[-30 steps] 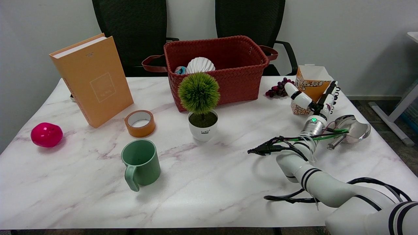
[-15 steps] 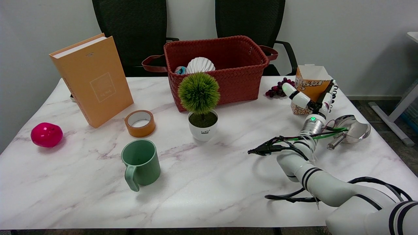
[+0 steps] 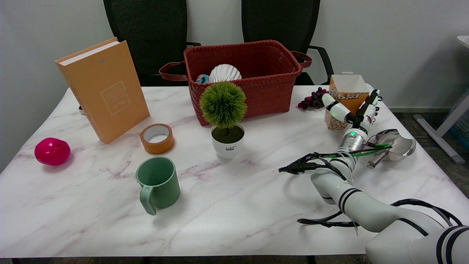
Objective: Pick up the popcorn box.
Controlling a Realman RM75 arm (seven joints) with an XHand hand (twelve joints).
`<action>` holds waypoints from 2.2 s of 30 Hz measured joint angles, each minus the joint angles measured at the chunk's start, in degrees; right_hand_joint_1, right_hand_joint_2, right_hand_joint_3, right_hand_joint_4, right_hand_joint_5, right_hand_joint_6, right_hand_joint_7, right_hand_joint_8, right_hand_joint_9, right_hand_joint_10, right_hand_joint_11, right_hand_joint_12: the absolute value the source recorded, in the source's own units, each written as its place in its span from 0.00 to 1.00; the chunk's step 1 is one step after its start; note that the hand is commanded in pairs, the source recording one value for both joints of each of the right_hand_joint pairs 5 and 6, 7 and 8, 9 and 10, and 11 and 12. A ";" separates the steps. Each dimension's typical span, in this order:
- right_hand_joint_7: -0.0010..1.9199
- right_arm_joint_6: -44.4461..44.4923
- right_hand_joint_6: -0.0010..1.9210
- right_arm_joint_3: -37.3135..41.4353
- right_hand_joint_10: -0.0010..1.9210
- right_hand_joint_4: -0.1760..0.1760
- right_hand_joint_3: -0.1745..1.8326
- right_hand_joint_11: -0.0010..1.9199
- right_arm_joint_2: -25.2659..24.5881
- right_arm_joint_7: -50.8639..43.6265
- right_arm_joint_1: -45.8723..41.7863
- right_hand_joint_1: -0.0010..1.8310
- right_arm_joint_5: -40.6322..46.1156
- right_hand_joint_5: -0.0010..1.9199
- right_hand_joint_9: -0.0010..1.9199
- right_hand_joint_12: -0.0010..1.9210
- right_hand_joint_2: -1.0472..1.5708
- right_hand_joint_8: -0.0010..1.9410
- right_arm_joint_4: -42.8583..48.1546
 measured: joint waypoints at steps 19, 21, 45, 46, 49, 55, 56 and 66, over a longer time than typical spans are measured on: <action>0.59 1.75 0.45 0.10 0.28 0.50 0.27 0.36 -0.26 -0.06 0.20 0.65 1.39 0.45 0.28 0.36 0.61 0.58 -0.03; 0.64 1.77 0.49 0.08 0.31 0.50 0.27 0.41 -0.27 -0.07 0.27 0.64 1.41 0.49 0.31 0.41 0.62 0.63 -0.03; 0.91 2.60 0.68 0.05 0.61 0.50 0.34 0.77 0.33 0.30 -0.18 0.58 1.37 0.68 0.61 0.77 0.61 0.90 0.16; 0.91 2.71 0.68 0.02 0.61 0.50 0.34 0.78 0.36 0.31 -0.22 0.58 1.35 0.68 0.61 0.78 0.61 0.90 0.18; 0.92 3.18 0.67 -0.04 0.63 0.50 0.34 0.80 0.43 0.35 -0.30 0.59 1.23 0.67 0.63 0.80 0.60 0.91 0.32; 0.93 4.59 0.65 -0.12 0.65 0.50 0.33 0.84 0.67 0.42 -0.63 0.60 0.19 0.65 0.65 0.84 0.59 0.92 1.43; 0.93 4.92 0.64 -0.13 0.65 0.50 0.32 0.85 0.77 0.42 -0.75 0.60 -0.17 0.64 0.65 0.85 0.58 0.92 1.90; 0.92 6.66 0.59 -0.25 0.64 0.50 0.32 0.86 2.55 0.24 -2.06 0.62 -5.01 0.59 0.64 0.86 0.55 0.91 7.57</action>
